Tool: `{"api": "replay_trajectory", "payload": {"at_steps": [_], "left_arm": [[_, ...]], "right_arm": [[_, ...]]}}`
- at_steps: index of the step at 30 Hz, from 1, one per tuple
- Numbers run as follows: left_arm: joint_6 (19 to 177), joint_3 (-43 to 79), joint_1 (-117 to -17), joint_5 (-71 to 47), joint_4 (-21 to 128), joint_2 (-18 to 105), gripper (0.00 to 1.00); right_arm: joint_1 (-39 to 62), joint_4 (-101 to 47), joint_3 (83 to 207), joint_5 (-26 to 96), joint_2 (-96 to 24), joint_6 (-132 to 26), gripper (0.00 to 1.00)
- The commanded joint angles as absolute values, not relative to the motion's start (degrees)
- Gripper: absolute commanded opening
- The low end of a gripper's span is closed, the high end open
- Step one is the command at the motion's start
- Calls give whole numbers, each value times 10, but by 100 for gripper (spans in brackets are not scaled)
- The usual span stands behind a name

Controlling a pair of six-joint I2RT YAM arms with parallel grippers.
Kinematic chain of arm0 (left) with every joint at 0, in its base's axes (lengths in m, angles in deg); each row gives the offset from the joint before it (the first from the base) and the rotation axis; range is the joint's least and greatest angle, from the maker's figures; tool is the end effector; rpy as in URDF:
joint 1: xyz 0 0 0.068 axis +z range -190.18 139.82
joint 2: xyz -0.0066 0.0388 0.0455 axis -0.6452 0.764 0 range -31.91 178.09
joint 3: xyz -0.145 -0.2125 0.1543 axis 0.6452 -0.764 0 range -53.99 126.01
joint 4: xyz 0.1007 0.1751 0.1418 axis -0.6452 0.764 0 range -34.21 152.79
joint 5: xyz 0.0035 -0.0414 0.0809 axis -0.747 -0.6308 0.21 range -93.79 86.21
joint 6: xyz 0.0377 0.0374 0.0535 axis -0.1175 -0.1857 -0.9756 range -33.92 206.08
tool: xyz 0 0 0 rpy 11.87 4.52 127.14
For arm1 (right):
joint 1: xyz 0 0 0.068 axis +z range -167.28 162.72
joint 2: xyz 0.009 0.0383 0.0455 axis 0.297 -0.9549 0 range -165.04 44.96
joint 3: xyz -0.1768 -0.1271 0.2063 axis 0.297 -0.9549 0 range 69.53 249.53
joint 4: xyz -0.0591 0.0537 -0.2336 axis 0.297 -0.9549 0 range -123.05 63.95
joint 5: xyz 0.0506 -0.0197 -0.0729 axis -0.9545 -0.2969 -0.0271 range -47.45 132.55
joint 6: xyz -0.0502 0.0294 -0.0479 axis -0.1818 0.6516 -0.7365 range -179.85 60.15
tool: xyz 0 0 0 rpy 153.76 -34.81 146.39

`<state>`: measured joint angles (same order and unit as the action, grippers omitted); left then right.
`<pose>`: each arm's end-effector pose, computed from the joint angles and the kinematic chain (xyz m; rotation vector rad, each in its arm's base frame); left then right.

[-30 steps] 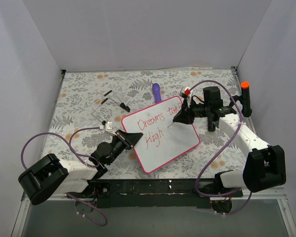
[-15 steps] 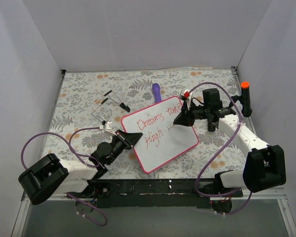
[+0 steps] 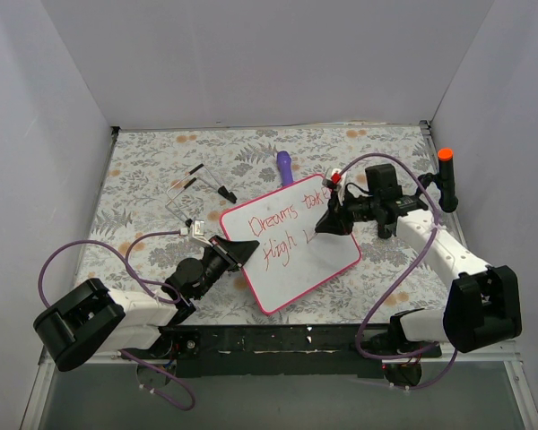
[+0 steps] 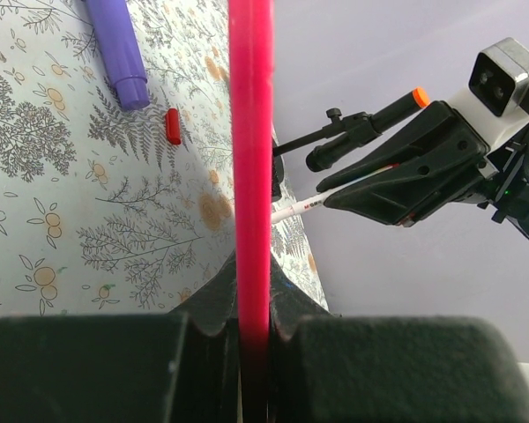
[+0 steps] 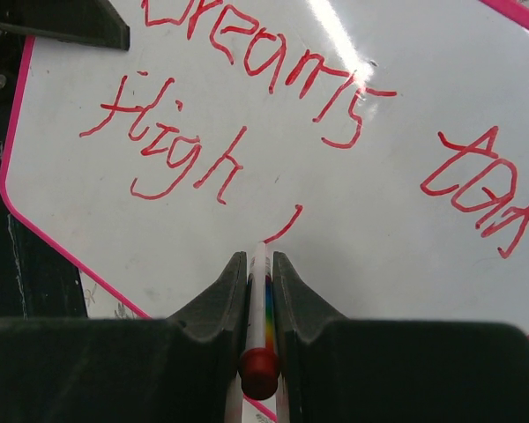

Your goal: Write a sentence on the whiteboard

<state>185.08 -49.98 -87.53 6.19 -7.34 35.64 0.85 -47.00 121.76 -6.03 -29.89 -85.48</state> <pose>0.1443 -0.1403 0.2038 -0.9823 1.6495 -1.7694 0.2347 0.1270 0.2824 -1.1796 1.8280 0.9020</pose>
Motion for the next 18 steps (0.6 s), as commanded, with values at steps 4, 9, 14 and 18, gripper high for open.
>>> {"api": "replay_trajectory", "payload": {"at_steps": [4, 9, 14, 18], "left_arm": [[1879, -490, -876, 57, -204, 333, 0], [1878, -490, -876, 58, -203, 333, 0], [1877, -490, -876, 58, -201, 332, 0], [1877, -488, -876, 57, -199, 330, 0]], "right_arm": [[13, -456, 1281, -38, -330, -844, 1], [13, -443, 1294, -26, -345, -834, 1], [12, -433, 1299, -8, -351, -824, 1], [12, -430, 1296, -3, -348, -822, 1]]}}
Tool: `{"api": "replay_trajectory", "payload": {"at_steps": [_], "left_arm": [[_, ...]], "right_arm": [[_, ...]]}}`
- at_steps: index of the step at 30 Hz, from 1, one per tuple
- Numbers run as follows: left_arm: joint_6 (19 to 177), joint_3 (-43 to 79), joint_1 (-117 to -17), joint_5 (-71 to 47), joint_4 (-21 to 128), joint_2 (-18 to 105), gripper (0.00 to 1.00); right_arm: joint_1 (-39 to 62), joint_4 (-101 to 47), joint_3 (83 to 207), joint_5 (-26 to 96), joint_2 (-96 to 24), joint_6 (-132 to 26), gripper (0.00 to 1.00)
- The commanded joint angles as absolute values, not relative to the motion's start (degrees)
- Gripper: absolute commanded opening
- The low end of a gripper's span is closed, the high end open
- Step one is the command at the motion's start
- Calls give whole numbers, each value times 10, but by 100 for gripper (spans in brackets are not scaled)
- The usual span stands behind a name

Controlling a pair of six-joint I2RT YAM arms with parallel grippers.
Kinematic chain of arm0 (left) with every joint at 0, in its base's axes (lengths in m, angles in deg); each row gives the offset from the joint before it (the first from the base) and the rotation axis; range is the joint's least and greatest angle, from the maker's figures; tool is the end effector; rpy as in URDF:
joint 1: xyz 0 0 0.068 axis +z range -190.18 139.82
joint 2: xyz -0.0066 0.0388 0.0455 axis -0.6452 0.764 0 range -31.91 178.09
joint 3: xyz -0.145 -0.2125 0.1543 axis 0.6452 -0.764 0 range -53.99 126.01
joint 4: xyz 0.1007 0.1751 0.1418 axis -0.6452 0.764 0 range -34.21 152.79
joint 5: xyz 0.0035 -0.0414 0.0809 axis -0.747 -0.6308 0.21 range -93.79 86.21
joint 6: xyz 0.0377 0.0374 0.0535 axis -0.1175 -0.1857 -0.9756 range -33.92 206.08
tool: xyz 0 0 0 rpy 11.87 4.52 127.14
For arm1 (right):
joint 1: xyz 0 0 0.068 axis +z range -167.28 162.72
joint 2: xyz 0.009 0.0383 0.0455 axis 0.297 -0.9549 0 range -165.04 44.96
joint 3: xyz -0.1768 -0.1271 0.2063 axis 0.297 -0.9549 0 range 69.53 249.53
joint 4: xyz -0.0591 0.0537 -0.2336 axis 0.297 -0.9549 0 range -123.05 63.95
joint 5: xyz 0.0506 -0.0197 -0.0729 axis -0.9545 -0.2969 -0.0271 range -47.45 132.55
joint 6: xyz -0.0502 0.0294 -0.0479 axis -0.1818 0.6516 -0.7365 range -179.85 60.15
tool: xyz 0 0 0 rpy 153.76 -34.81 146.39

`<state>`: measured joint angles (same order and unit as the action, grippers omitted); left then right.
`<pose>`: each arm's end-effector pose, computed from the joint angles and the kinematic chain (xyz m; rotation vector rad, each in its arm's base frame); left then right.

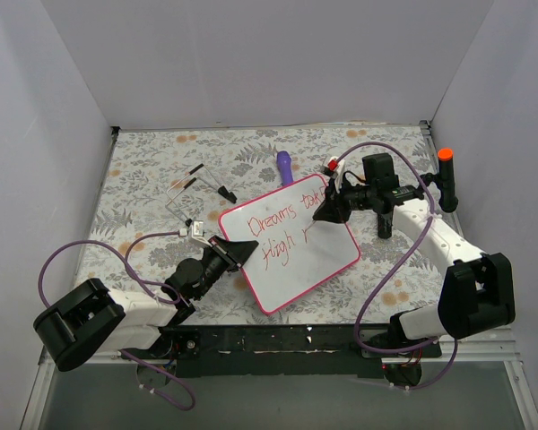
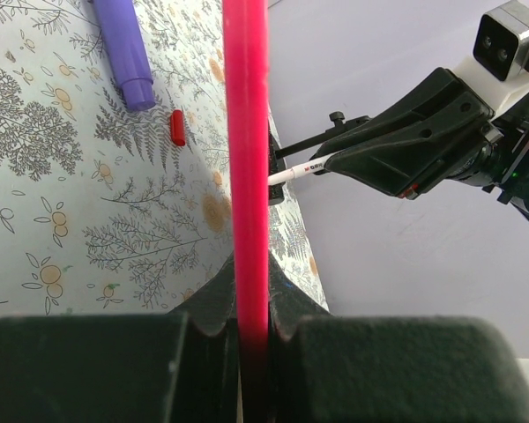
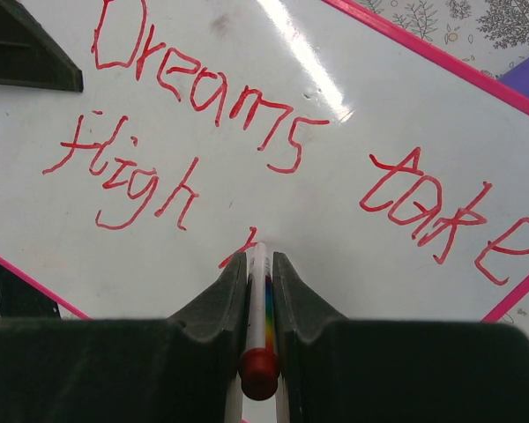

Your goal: Write a sentence on the whiteboard

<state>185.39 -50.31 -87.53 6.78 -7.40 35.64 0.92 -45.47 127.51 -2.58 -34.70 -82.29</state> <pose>0.1440 -0.1390 0.2023 -0.9961 1.6449 -1.7621 0.2637 0.1341 0.2936 -1.1180 1.8593 0.8494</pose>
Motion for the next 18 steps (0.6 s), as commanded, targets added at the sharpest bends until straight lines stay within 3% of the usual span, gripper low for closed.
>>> {"api": "replay_trajectory", "payload": {"at_steps": [1, 18], "left_arm": [[1877, -487, -876, 58, -199, 330, 0], [1875, -485, -876, 55, -199, 330, 0]], "right_arm": [[11, -429, 1294, -3, -348, -822, 1], [9, -469, 1263, -8, -315, -856, 1]]}}
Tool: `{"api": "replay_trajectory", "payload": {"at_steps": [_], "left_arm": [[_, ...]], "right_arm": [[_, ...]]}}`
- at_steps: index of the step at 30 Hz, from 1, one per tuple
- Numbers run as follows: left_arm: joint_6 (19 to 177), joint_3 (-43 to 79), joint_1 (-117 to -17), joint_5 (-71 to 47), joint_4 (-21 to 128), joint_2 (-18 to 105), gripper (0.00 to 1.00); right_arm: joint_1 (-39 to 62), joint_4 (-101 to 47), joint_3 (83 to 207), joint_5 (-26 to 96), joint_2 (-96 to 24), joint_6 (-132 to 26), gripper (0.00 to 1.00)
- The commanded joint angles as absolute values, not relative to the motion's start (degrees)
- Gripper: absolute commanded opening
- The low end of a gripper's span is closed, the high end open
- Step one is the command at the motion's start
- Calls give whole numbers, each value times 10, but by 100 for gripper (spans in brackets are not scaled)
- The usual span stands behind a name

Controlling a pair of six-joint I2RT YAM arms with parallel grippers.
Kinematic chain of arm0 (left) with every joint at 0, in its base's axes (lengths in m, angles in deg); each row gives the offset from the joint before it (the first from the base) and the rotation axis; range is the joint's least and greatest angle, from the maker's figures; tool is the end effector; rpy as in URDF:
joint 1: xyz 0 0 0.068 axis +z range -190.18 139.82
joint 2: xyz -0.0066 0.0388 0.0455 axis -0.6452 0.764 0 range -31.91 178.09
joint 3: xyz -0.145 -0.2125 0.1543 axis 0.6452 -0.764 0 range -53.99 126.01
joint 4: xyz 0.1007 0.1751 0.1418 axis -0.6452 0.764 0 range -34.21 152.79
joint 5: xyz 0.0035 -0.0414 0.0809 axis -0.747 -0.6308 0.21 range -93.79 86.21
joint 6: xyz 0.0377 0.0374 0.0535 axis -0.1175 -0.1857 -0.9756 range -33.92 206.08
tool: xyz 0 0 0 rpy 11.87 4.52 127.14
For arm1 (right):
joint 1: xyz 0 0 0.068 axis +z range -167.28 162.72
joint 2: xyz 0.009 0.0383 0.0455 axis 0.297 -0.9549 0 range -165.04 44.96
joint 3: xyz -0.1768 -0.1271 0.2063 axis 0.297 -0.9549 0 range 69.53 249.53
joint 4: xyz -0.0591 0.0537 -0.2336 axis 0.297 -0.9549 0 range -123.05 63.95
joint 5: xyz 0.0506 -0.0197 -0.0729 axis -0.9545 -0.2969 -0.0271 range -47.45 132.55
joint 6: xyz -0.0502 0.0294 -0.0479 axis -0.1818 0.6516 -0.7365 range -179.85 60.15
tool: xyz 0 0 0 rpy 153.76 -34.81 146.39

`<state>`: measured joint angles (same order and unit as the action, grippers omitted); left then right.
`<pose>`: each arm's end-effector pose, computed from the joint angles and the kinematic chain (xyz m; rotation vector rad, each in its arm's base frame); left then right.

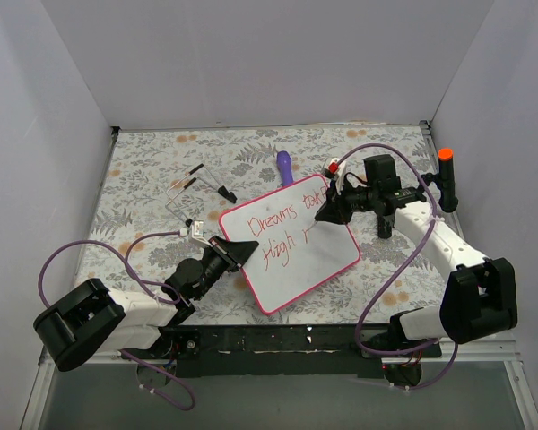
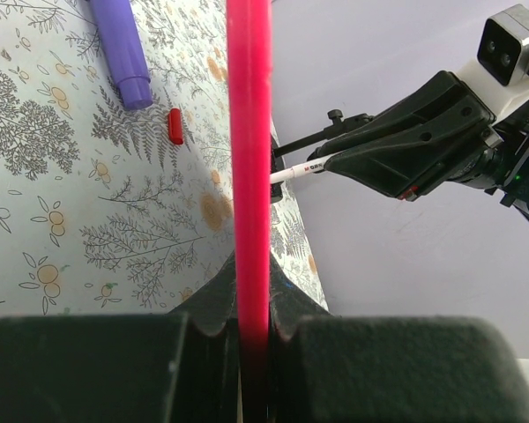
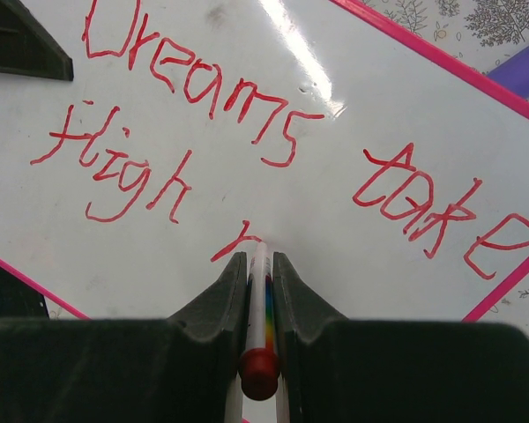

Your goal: Write a sentence on the whiteboard

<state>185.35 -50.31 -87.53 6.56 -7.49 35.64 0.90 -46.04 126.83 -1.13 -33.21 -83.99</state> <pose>0.1439 -0.1392 0.2025 -0.9924 1.6465 -1.7655 0.2585 0.1311 0.2951 -1.1343 1.8479 0.8029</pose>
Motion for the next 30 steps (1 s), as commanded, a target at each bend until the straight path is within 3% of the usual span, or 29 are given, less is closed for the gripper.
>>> {"api": "replay_trajectory", "payload": {"at_steps": [1, 14, 30], "left_arm": [[1875, -485, -876, 55, -198, 330, 0], [1875, -489, -876, 56, -202, 331, 0], [1877, -490, -876, 56, -196, 326, 0]], "right_arm": [[10, -474, 1261, -10, -313, -858, 1], [9, -513, 1230, -18, -286, -891, 1], [10, -471, 1290, -1, -337, -848, 1]]}}
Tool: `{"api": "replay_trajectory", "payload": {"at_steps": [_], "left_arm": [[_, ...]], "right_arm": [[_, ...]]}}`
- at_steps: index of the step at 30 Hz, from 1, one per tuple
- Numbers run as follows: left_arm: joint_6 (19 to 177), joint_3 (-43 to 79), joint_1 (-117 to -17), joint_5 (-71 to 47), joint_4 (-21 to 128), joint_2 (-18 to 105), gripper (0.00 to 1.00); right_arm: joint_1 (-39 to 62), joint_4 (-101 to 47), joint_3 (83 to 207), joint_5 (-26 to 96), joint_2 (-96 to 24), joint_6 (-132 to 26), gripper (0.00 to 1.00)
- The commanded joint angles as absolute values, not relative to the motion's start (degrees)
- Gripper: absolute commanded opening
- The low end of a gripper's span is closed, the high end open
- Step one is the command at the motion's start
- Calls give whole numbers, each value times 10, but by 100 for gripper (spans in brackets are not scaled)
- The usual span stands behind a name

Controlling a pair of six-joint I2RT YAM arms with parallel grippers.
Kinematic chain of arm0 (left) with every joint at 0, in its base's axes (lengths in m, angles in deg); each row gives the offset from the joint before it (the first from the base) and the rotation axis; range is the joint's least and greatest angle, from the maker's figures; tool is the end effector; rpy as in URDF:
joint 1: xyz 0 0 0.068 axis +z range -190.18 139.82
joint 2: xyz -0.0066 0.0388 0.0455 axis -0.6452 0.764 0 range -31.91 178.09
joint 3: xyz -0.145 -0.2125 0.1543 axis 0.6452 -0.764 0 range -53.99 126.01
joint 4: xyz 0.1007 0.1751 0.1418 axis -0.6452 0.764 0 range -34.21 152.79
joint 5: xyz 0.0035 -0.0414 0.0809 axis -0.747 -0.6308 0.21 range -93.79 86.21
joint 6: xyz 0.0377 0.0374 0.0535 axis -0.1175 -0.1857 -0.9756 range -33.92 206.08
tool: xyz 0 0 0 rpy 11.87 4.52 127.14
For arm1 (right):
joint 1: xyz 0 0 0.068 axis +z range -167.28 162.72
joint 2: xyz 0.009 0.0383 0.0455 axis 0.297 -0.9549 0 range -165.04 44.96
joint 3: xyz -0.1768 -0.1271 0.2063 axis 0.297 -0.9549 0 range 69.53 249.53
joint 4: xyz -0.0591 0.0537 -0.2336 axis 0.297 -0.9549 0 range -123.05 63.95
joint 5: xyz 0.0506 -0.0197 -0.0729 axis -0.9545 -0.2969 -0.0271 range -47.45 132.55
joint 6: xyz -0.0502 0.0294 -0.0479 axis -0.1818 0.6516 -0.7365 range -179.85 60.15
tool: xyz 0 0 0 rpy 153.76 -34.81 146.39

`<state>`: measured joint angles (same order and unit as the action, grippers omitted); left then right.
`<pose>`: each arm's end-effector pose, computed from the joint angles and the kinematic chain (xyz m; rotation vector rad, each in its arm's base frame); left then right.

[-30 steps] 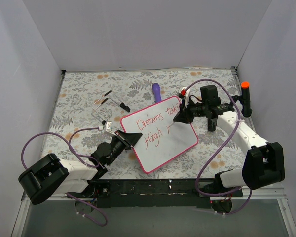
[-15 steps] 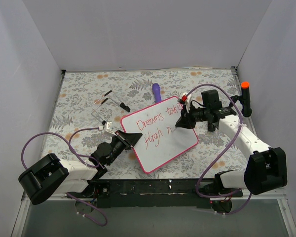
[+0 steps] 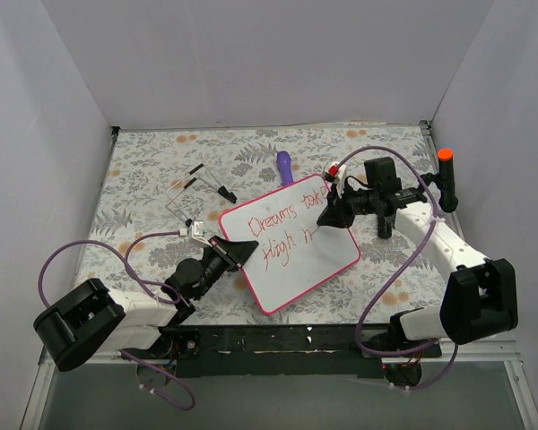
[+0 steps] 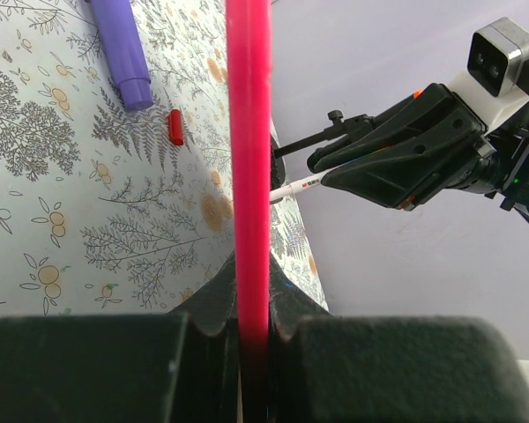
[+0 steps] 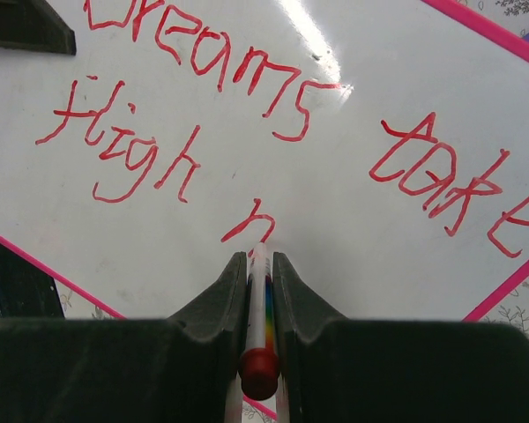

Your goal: Write a sentence on the whiteboard

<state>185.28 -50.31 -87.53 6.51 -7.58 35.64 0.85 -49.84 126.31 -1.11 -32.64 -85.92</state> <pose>0.1438 -0.1393 0.2027 -0.9900 1.6459 -1.7667 0.2509 0.1284 0.2889 -1.1617 1.8876 0.8102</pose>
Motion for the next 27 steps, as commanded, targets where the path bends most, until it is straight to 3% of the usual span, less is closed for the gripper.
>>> {"api": "replay_trajectory", "payload": {"at_steps": [1, 27], "left_arm": [[1876, -491, -876, 55, -198, 326, 0], [1874, -484, -876, 54, -196, 331, 0]], "right_arm": [[10, -462, 1290, 3, -337, -842, 1], [-18, -508, 1243, 5, -301, -882, 1]]}}
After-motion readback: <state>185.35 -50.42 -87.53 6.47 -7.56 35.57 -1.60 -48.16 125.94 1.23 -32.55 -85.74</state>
